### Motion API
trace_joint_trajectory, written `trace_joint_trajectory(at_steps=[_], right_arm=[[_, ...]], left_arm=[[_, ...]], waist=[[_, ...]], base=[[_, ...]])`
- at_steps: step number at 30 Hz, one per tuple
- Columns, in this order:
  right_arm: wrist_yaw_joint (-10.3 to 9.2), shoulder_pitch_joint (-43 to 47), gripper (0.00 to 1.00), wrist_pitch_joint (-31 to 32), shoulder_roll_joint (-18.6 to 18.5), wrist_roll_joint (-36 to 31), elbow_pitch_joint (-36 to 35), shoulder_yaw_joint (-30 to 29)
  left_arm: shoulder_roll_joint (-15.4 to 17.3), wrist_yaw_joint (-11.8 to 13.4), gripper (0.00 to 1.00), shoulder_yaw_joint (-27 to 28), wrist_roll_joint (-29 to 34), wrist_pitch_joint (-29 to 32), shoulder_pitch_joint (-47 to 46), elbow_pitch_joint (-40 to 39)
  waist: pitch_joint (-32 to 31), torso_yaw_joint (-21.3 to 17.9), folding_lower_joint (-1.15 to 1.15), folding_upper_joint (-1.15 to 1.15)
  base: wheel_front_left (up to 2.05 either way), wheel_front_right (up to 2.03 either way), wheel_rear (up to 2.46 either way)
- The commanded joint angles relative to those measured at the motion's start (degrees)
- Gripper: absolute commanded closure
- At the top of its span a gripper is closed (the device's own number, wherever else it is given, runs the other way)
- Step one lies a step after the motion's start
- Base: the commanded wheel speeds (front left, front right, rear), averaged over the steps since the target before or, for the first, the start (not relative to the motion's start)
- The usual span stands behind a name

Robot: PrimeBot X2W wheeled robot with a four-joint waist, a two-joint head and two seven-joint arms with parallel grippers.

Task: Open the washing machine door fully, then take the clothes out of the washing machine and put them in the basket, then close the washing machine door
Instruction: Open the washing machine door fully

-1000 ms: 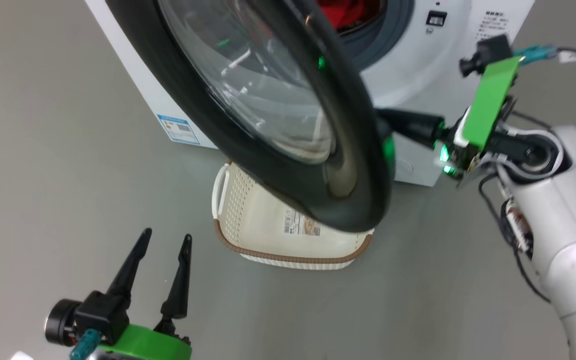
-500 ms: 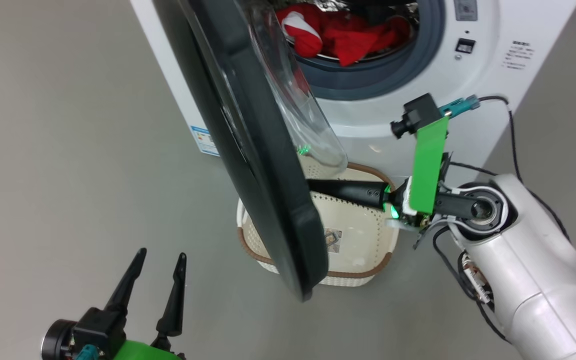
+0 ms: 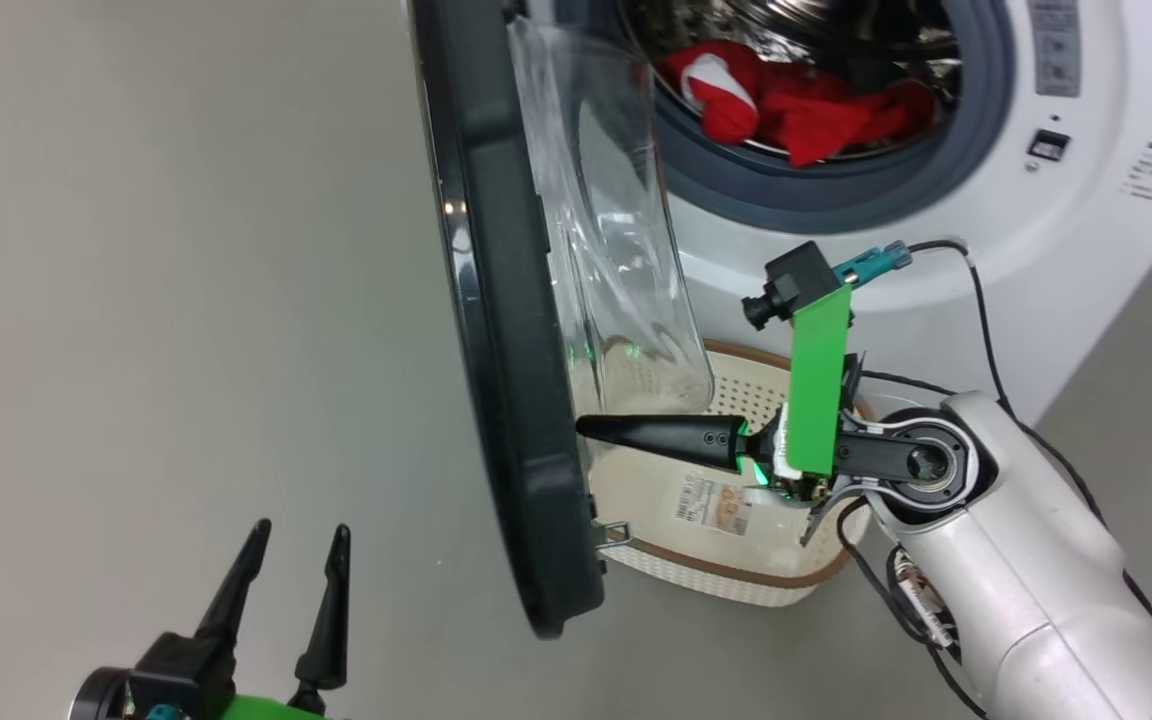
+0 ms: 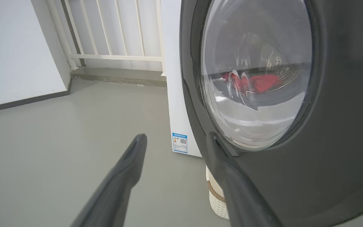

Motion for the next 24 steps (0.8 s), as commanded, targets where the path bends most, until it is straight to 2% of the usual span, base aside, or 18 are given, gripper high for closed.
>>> trace_joint_trajectory(at_steps=[1,8,24], right_arm=[[0.09,0.45,1.0,-0.06,2.24,-0.31,-1.75,1.05],[0.09,-0.01,1.0,-0.5,3.42,-1.0,-1.67,1.46],[0.09,-2.33,1.0,-1.49,5.7,-1.96,-0.15,3.24]], left_arm=[[0.55,-0.18,0.0,2.12,0.76,-0.54,-0.52,-0.96],[0.36,-0.18,0.0,2.65,0.54,-0.54,-0.53,-0.81],[0.13,-0.18,0.0,4.5,0.13,-0.54,-0.66,-1.59]], waist=[[-0.71,2.02,0.0,0.0],[-0.49,4.78,0.0,0.0],[0.55,5.21,0.0,0.0]], base=[[0.0,0.0,0.0],[0.0,0.0,0.0],[0.0,0.0,0.0]])
